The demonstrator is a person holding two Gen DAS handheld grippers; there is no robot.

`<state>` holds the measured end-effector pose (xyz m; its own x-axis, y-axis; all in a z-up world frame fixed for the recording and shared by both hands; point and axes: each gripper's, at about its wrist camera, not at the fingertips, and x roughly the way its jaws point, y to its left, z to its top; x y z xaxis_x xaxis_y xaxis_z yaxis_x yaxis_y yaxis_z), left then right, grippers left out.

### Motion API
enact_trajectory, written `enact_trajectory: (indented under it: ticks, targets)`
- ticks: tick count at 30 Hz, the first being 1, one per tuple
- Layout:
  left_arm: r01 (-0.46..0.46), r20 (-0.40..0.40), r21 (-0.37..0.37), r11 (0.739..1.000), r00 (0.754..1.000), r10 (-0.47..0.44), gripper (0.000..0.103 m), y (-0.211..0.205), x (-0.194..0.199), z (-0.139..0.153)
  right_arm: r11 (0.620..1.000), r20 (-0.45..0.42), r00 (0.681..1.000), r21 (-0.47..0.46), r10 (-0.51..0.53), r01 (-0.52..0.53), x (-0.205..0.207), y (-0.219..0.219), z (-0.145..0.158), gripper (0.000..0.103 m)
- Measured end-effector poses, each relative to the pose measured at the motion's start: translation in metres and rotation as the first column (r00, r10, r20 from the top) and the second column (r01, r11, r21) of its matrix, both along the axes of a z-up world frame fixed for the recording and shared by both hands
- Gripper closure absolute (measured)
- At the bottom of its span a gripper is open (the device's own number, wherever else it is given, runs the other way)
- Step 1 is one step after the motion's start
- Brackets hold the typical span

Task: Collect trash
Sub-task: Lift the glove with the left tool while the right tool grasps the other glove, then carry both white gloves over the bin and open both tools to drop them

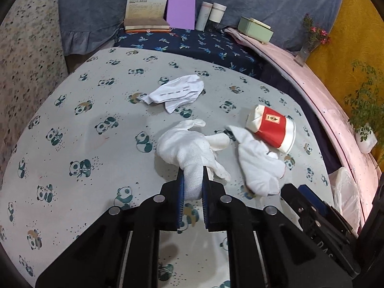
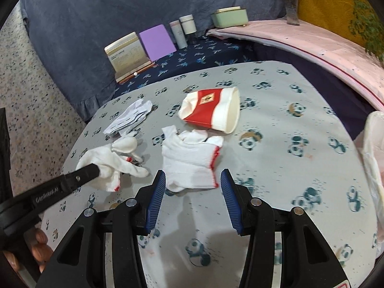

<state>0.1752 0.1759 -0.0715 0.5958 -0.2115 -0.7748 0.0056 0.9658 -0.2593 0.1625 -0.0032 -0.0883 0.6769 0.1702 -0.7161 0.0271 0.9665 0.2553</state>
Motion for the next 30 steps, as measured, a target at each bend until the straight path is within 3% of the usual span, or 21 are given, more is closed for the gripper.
enact_trajectory:
  ticks: [3, 6, 14, 15, 19, 20, 30]
  targets:
    - [-0.001, -0.011, -0.001, 1.0, 1.0, 0.001, 0.091, 0.004, 0.002, -0.006, 1.0, -0.017, 1.0, -0.013, 0.016, -0.016, 0.01, 0.013, -0.007, 0.055]
    - [-0.001, -0.023, 0.002, 1.0, 1.0, 0.001, 0.091, 0.006, 0.004, -0.013, 1.0, -0.023, 1.0, -0.029, 0.009, -0.01, 0.018, 0.019, -0.014, 0.044]
    - [0.002, -0.045, -0.006, 1.0, 0.999, -0.002, 0.091, 0.01, 0.006, -0.025, 0.998, -0.05, 0.998, -0.067, -0.022, 0.019, 0.032, 0.019, -0.032, 0.041]
    - [0.002, -0.046, -0.006, 1.0, 0.999, -0.002, 0.091, 0.01, 0.006, -0.025, 0.997, -0.047, 0.999, -0.075, -0.02, 0.016, 0.031, 0.021, -0.031, 0.046]
    - [0.007, -0.037, -0.008, 1.0, 0.999, -0.008, 0.091, 0.008, 0.003, -0.021, 0.998, -0.056, 0.998, -0.055, 0.007, -0.01, 0.029, 0.022, -0.029, 0.085]
    - [0.012, -0.034, -0.009, 1.0, 0.999, -0.012, 0.091, 0.006, 0.001, -0.018, 0.999, -0.053, 0.999, -0.045, 0.01, -0.012, 0.028, 0.021, -0.028, 0.088]
    - [0.066, 0.032, 0.0, 0.998, 0.997, -0.066, 0.091, -0.023, -0.025, 0.016, 1.0, 0.063, 0.998, -0.019, 0.002, -0.001, -0.017, 0.005, 0.016, 0.092]
